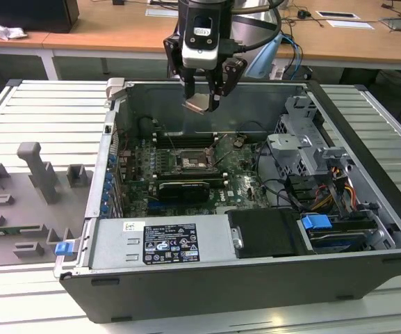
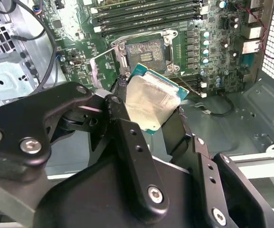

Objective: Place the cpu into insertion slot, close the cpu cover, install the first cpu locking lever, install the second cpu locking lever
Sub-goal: 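Place the cpu into insertion slot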

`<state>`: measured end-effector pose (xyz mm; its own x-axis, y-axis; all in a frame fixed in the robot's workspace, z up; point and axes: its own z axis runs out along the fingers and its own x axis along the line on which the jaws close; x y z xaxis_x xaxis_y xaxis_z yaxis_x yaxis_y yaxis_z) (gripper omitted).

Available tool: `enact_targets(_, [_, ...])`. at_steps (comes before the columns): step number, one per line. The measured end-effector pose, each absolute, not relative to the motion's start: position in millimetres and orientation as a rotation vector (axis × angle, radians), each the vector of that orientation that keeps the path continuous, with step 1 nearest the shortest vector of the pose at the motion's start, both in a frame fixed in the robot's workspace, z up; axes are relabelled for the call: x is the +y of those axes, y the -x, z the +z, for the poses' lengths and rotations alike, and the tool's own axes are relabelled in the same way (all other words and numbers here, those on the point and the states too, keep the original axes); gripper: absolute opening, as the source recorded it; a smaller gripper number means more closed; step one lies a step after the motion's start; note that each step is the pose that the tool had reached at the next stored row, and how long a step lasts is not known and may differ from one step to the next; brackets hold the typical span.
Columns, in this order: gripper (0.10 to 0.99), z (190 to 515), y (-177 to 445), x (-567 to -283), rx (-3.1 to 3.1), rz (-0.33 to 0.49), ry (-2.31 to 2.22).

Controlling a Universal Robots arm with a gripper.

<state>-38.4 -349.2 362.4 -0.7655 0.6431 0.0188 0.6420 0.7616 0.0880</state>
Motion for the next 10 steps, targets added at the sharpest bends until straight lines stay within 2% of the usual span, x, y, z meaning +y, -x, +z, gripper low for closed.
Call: enact_targets(10, [0.541, 359.6, 38.4, -349.2, 2.835, 0.135, -1.3])
